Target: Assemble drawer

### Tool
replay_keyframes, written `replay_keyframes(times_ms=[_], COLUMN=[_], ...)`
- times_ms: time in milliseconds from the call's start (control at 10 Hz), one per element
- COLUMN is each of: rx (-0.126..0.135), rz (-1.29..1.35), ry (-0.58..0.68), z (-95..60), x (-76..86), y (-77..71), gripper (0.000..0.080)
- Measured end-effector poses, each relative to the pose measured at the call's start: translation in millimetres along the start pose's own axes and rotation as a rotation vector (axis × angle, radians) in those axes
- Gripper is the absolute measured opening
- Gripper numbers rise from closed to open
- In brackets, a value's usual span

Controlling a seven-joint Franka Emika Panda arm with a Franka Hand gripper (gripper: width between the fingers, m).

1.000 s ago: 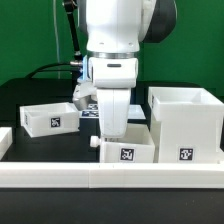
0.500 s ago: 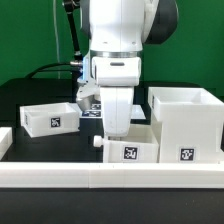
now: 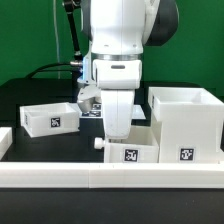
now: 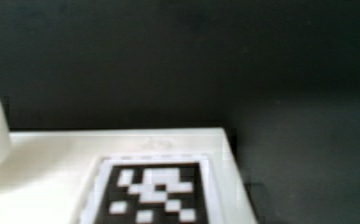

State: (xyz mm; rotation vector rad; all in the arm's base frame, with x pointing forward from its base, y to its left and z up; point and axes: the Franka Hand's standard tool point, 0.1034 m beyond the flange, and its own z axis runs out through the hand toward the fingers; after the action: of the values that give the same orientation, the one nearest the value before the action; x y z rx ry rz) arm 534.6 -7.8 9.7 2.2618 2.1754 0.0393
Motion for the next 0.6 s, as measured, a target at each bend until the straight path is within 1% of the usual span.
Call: replay_keyframes(times_ms=[600], rx=[-0.003], rz=[-0.016], ry=[-0.005], z=[-0.4], x=[0.1], y=[0.7], gripper=[0.0042])
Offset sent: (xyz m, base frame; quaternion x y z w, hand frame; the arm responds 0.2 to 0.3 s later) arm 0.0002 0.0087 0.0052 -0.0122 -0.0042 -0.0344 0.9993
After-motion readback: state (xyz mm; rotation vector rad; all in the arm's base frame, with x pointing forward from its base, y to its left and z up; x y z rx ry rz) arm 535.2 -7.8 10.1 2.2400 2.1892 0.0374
